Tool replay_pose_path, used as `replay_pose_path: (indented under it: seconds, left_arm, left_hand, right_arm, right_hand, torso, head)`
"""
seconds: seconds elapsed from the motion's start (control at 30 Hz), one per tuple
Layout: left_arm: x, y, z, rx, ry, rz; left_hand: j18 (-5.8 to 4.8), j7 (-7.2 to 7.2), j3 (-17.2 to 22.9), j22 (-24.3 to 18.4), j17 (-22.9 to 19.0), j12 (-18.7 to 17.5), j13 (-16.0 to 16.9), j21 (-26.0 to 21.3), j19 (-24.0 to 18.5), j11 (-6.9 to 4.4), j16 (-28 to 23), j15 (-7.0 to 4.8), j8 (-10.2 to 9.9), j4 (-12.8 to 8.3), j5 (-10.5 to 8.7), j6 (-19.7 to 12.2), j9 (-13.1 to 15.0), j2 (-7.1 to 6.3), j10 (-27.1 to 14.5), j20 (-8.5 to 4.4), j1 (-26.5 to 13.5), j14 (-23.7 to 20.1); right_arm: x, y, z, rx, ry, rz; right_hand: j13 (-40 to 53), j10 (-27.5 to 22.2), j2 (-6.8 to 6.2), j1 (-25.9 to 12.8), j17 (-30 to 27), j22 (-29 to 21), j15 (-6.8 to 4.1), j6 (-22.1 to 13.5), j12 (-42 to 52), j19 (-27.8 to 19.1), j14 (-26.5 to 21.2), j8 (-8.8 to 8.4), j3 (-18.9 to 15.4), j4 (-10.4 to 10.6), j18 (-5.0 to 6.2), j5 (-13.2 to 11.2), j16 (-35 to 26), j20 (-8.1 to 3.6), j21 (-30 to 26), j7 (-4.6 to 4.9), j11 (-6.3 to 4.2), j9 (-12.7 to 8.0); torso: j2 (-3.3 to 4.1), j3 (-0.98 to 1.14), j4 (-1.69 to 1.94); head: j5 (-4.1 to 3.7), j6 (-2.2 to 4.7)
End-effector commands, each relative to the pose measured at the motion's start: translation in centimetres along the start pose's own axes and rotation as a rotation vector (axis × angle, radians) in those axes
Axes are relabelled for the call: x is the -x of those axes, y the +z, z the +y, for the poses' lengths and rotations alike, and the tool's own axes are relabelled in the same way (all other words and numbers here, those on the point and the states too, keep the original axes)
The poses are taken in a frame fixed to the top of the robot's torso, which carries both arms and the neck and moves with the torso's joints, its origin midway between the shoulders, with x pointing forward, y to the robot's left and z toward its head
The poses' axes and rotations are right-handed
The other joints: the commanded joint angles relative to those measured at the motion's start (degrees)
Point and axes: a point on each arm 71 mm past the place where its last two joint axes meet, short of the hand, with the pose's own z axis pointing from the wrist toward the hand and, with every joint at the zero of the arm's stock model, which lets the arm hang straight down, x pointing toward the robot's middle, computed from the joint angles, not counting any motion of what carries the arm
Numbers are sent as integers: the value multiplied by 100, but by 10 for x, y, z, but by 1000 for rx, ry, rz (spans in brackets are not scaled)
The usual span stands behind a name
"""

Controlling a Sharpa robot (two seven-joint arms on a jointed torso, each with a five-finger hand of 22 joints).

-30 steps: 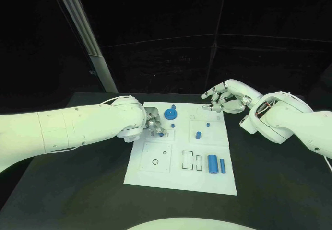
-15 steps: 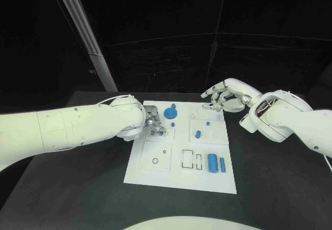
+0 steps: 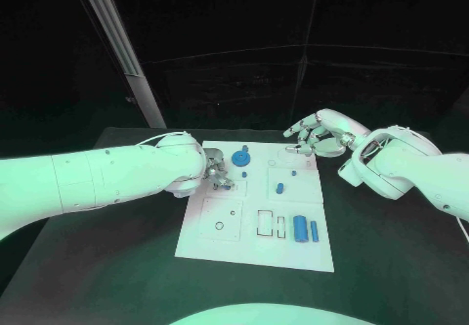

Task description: Assemble the parts on the task board

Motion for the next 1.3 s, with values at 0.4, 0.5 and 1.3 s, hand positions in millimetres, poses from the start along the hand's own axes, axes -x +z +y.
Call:
replay_pose_path:
  seconds: [0.4,0.5,1.3]
  left_arm:
    - [-6,1,4,41,45,50]
    - [-6,1,4,40,44,49]
    - [-3,8,-1,46,56,66]
  left_hand:
    - [-72,-27,841,254,1509,-12,-3,24,51,-16,18,-25,34,-816,14,-11,23,20,30,0,-85,595]
    - [-71,-29,842,252,1509,-14,-6,23,50,-17,18,-25,38,-814,13,-7,27,18,30,-1,-106,595]
    - [-84,-87,644,324,1509,81,103,44,84,-58,18,-57,10,-373,9,174,50,33,108,-29,-1078,595]
  right_arm:
    - [0,1,2,6,3,7]
    - [0,1,1,6,3,8]
    - [-1,2,2,5,3,9]
  right_hand:
    - [-9,-48,21,4,4,-9,9,-28,37,29,-31,28,-11,35,25,-34,-11,10,-36,0,8,8]
    - [-9,-48,21,4,4,-9,9,-28,37,29,-31,28,-11,35,25,-34,-11,10,-36,0,8,8]
    - [-13,-51,24,8,-7,-11,9,-33,43,31,-34,30,-14,39,25,-36,-20,11,-39,0,9,7]
  torso:
    - [0,-1,-1]
    - [-2,1,-5]
    - [-2,5,0]
  head:
    - [7,-14]
    - [14,-16]
    - [-1,-31]
